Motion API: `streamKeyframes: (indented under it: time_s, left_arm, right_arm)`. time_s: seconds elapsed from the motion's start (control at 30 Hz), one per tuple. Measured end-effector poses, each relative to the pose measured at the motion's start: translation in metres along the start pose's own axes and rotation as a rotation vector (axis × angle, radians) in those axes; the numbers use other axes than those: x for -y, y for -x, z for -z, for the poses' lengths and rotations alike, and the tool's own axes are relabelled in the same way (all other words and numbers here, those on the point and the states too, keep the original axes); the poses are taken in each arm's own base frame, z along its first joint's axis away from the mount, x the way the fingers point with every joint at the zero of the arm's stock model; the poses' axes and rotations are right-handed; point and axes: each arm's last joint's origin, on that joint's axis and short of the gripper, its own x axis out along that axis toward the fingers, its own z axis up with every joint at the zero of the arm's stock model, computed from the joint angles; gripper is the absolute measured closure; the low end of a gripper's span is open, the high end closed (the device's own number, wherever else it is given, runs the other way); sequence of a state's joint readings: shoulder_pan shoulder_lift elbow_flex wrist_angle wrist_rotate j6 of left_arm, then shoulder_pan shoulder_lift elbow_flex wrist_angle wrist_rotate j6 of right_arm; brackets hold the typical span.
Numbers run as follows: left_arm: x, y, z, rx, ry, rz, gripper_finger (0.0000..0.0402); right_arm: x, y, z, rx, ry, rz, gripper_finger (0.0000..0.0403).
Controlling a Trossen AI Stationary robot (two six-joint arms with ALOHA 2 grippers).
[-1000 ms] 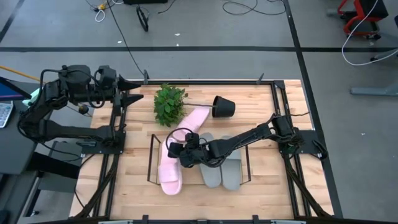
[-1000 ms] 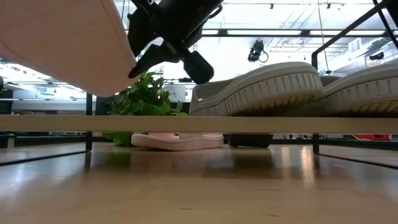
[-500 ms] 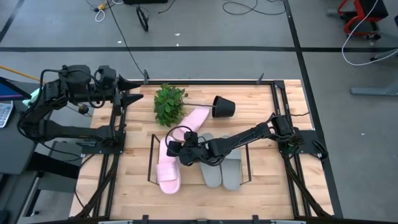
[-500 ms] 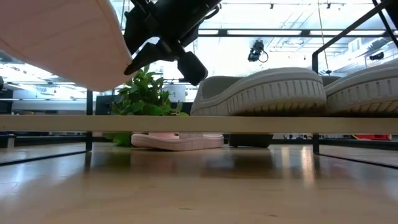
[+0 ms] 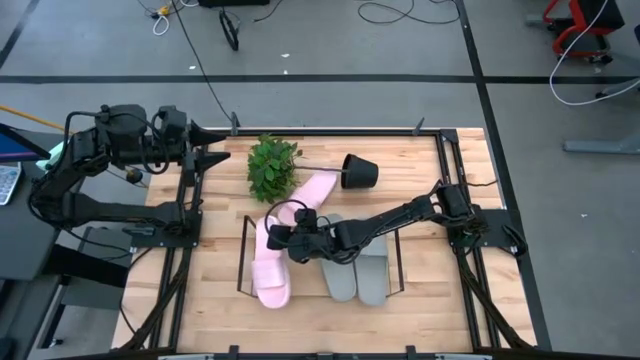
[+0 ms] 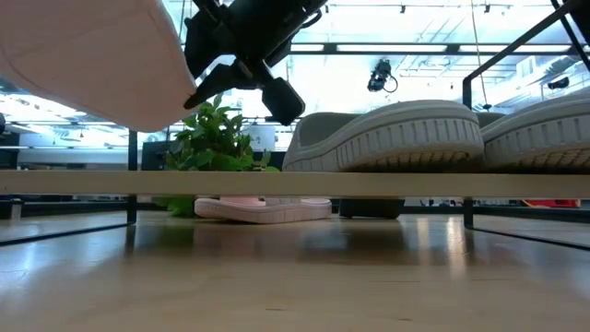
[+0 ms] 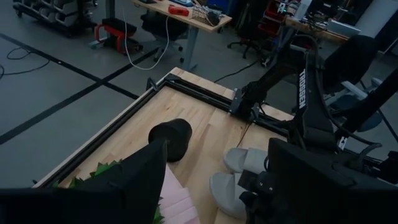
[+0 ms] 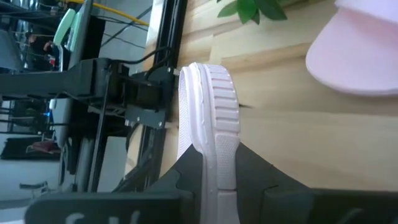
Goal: Pick and place slides into the shelf
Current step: Put the top pink slipper on the shelf
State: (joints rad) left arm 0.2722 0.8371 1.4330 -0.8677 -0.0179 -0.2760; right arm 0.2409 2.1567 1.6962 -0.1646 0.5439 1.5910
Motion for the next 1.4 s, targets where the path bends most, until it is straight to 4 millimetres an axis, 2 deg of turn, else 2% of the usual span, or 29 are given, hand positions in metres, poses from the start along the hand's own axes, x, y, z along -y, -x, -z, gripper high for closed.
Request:
streamKeyframes:
  time_s: [0.8, 0.97, 1.4]
  left_arm:
    - [-0.0010, 0.0000, -0.0002, 0.009, 0.000, -0.033, 0.0115]
    - [-0.0010, 0.0000, -0.0002, 0.009, 0.000, -0.033, 0.0115]
    - [-0.0010, 0.0000, -0.0002, 0.009, 0.000, -0.033, 0.0115]
  right_arm:
    - [0.0033, -0.0040, 0.0000, 0.008, 0.049, 0.011, 0.0341]
    - [0.0035, -0.0041, -0.0001, 0.005, 0.125, 0.013, 0.0341]
    - [0.0054, -0.0040, 0.0005, -0.017, 0.170, 0.029, 0.0341]
